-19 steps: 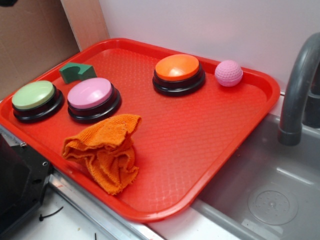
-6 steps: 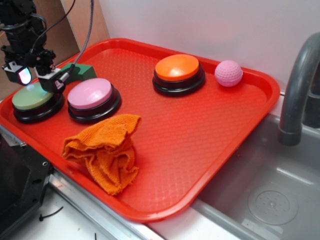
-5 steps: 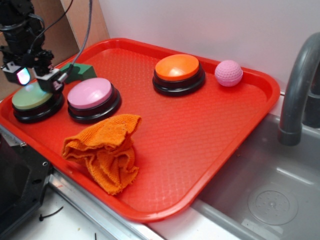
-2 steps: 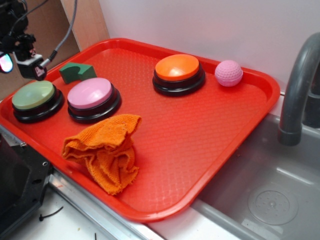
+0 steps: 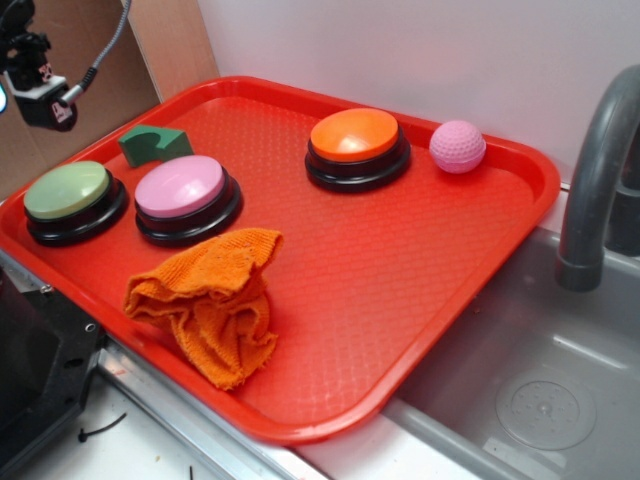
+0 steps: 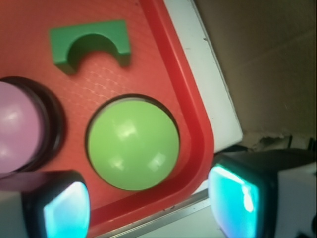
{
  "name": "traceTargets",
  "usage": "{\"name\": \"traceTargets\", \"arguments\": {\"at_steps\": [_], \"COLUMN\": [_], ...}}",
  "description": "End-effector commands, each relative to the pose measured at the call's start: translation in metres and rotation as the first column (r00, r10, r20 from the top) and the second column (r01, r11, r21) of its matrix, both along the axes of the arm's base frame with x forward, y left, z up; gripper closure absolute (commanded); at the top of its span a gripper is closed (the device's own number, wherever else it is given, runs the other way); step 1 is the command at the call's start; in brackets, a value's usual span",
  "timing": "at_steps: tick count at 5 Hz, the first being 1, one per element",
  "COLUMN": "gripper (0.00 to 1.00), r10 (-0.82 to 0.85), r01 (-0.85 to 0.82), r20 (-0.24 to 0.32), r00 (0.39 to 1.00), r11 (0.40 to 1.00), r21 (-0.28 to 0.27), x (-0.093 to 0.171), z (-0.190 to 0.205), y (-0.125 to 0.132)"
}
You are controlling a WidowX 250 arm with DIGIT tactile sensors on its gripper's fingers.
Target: Push the green button.
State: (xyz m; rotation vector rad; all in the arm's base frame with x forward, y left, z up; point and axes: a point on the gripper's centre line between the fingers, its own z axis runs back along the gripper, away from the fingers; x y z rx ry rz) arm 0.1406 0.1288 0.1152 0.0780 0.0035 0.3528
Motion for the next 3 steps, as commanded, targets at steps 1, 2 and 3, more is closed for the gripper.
{"name": "traceTargets", "arguments": {"at_steps": [1, 2, 3], "gripper": [0.00, 0.00, 0.00], "r10": [-0.009, -0.014, -0.005], "r01": [0.008, 0.014, 0.004], "r20": [0.035, 0.013, 0.026], "r00": [0.999, 1.000, 1.000], "r11": [0.999, 1.000, 1.000], "r21": [0.047, 0.004, 0.024], "x": [0.004, 0.005, 0.003], "z": [0.025, 0.033, 0.044], "y": [0.006, 0.005, 0.002]}}
